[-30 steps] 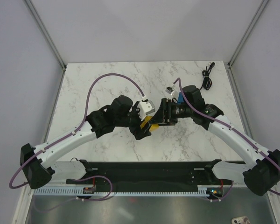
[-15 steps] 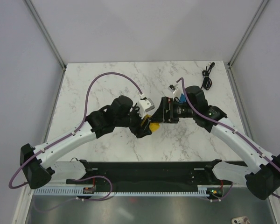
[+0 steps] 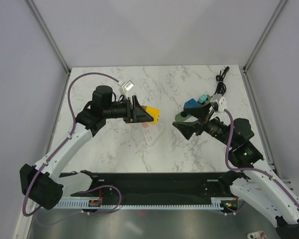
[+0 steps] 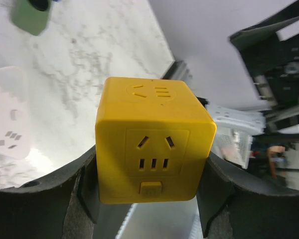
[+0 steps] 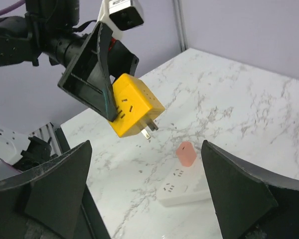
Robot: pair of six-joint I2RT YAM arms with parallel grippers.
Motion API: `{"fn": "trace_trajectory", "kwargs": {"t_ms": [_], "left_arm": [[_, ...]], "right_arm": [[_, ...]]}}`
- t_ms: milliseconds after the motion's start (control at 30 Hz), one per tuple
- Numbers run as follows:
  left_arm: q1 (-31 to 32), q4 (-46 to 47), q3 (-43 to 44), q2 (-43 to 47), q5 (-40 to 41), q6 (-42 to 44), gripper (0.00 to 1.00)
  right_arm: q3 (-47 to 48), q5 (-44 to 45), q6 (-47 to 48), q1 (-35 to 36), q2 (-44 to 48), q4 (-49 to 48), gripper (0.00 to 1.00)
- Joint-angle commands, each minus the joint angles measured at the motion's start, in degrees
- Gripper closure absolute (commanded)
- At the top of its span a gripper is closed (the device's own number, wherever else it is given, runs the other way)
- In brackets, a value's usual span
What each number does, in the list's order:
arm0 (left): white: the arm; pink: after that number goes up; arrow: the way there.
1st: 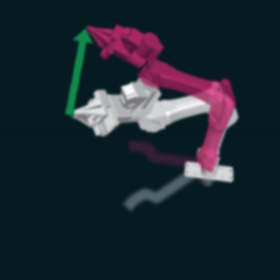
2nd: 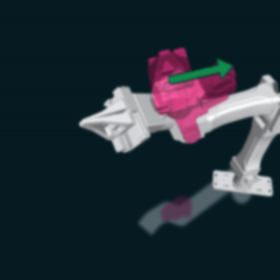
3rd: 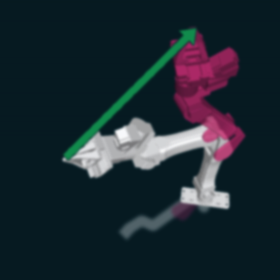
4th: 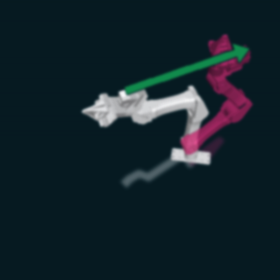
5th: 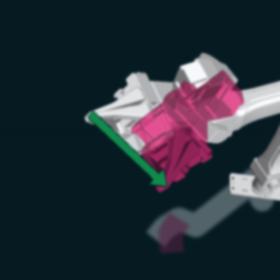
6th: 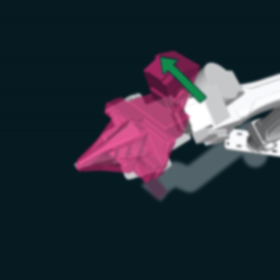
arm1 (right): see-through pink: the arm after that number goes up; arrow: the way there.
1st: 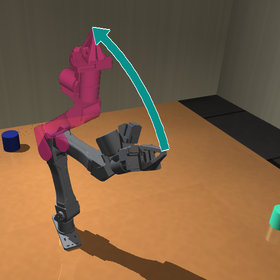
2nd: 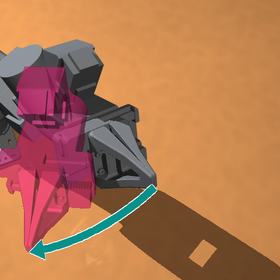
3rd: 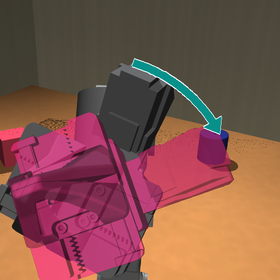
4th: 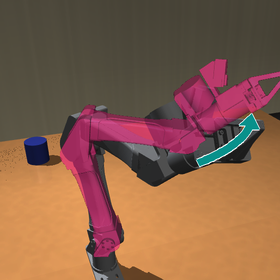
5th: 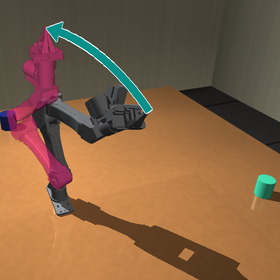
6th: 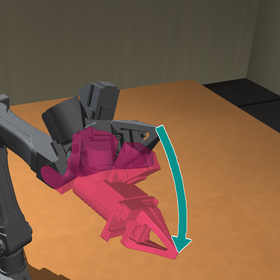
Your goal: Insert the plug
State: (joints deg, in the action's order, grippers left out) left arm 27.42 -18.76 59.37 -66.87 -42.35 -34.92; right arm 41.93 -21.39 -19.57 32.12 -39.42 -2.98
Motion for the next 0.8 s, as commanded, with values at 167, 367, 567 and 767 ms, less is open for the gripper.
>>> {"fn": "trace_trajectory", "kwargs": {"t_ms": [167, 367, 567, 767], "left_arm": [[-0.4, 18.2, 0.8, 2.3, -18.5, -25.0, 0.98], [-0.3, 20.9, 1.4, 4.4, -19.3, -28.2, 0.98], [-0.3, 21.9, -0.4, 5.2, -19.8, -29.7, 0.98], [-0.3, 23.1, -1.0, 5.6, -20.7, -30.6, 0.98]], "right_arm": [[-3.1, -11.2, 18.5, 3.3, -4.6, -18.8, 0.02], [-0.3, -12.7, 26.5, 7.3, -6.9, -20.0, 0.02], [4.5, -10.5, 31.3, 12.6, -12.3, -17.8, 0.02], [6.1, -5.0, 35.7, 17.4, -15.2, -17.5, 0.02]]}}
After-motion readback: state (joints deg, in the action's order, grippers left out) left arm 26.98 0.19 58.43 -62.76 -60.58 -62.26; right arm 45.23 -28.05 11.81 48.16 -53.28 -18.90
